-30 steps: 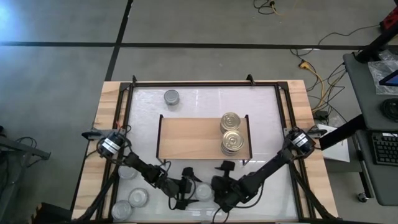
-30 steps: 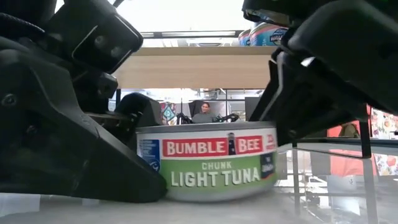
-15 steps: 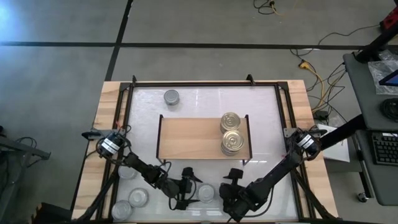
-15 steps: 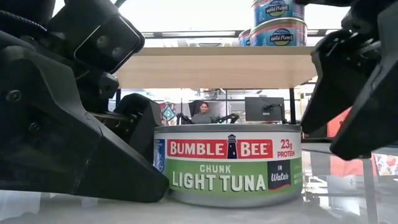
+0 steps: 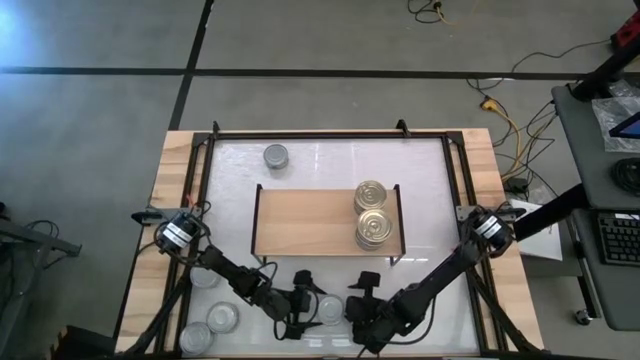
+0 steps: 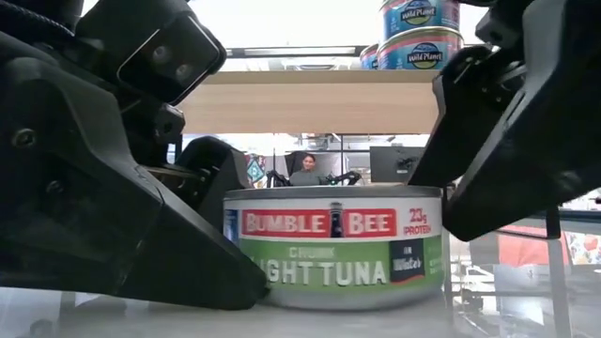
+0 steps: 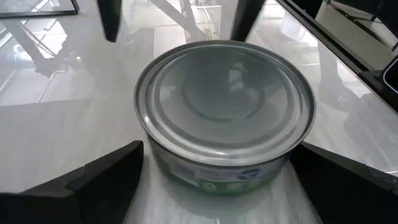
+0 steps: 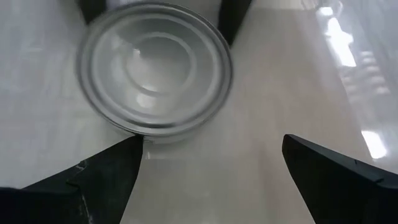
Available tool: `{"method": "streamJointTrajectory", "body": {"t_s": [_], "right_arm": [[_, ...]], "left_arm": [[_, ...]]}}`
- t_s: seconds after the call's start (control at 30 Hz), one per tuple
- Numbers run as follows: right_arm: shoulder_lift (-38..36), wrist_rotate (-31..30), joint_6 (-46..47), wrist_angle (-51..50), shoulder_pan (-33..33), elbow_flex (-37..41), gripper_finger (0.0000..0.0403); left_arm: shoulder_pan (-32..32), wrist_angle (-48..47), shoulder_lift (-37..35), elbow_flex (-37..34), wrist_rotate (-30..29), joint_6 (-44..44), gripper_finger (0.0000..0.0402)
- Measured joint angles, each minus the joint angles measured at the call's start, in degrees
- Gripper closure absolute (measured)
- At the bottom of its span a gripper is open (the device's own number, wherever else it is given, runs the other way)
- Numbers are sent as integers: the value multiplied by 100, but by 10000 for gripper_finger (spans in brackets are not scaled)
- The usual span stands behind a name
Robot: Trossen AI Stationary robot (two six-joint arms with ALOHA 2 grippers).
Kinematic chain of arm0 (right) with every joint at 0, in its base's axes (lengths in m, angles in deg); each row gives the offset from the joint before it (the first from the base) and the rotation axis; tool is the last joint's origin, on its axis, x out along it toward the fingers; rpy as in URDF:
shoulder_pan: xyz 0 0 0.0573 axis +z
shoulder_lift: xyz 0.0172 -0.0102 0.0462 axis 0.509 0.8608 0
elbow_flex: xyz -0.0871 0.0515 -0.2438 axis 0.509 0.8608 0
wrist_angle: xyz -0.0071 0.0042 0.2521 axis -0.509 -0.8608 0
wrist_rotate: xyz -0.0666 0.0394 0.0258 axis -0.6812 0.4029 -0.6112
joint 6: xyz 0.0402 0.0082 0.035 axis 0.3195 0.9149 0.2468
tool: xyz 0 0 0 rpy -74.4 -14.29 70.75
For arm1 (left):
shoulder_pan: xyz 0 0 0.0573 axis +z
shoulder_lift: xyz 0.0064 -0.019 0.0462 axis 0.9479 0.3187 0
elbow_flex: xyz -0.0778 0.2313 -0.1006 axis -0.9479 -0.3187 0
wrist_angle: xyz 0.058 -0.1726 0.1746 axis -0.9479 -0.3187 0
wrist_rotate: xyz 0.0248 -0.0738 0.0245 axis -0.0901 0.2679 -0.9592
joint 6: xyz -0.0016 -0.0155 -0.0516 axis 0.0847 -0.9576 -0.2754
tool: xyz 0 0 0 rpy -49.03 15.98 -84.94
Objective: Stack canned seafood by type on shelf
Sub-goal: Put the green tuna can on the shelf
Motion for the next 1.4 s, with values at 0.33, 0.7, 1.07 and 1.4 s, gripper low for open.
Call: {"method": "streamJointTrajectory", "body": {"t_s": [0.33,0.7,1.07,1.4], "right_arm": [[331,104,-611,758,-149,-5,23],[330,162,-946,695,-166,-25,23],[321,-2,144,-1295,25,-629,23],[320,-281,-455,-707,-154,-618,23]], "left_arm": [[-8,17,3,37,-26,-9,10],[-16,-678,3,490,25,301,10],[-39,-672,10,490,154,213,10],[-65,-704,10,492,125,119,10]]}}
